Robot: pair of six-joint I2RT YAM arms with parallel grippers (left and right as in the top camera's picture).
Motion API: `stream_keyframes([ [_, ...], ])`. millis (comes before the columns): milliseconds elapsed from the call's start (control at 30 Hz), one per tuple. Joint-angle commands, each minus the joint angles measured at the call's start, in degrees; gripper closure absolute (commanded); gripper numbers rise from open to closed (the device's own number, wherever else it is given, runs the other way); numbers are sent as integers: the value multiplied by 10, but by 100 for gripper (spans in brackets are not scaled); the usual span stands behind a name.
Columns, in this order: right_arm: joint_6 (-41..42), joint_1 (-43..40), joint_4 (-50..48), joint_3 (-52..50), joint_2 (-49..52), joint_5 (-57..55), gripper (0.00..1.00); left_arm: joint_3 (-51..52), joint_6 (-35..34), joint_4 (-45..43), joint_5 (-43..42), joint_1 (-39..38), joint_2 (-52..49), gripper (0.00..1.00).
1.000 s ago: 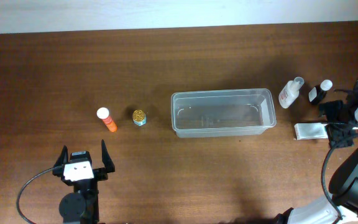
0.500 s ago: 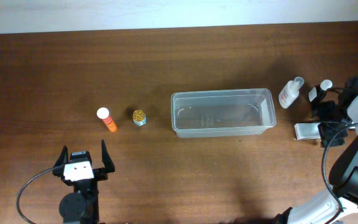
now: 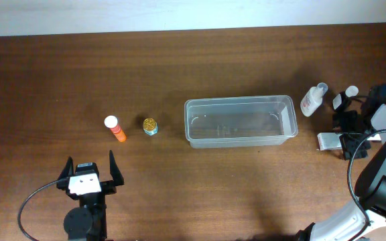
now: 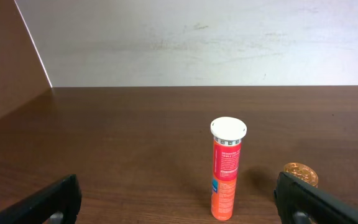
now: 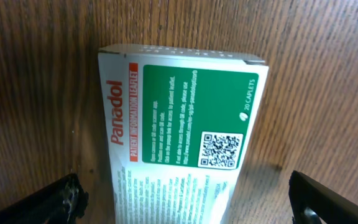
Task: Pack container
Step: 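Lower the right gripper over the Panadol box and grasp it, then lift the Panadol box and carry it over the clear container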
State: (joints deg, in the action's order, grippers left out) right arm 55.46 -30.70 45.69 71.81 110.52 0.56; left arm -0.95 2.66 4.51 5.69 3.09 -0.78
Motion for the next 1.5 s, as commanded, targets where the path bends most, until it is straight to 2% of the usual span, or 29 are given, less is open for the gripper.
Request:
stream_keyframes([
  [0, 6, 4, -4, -7, 7, 3, 2, 4, 9, -2, -10, 4, 5, 0],
  [667, 5, 4, -8, -10, 28, 5, 1, 4, 9, -2, -10, 4, 5, 1],
  [933, -6, 1, 2, -10, 28, 17, 27, 4, 9, -2, -10, 4, 5, 1],
  [1033, -8, -4, 9, -10, 28, 27, 44, 4, 9, -2, -10, 4, 5, 1],
  [1100, -8, -6, 13, -10, 28, 26, 52, 4, 9, -2, -10, 4, 5, 1],
  [1467, -26, -9, 30, -10, 21, 18, 59, 4, 9, -2, -10, 4, 5, 0],
])
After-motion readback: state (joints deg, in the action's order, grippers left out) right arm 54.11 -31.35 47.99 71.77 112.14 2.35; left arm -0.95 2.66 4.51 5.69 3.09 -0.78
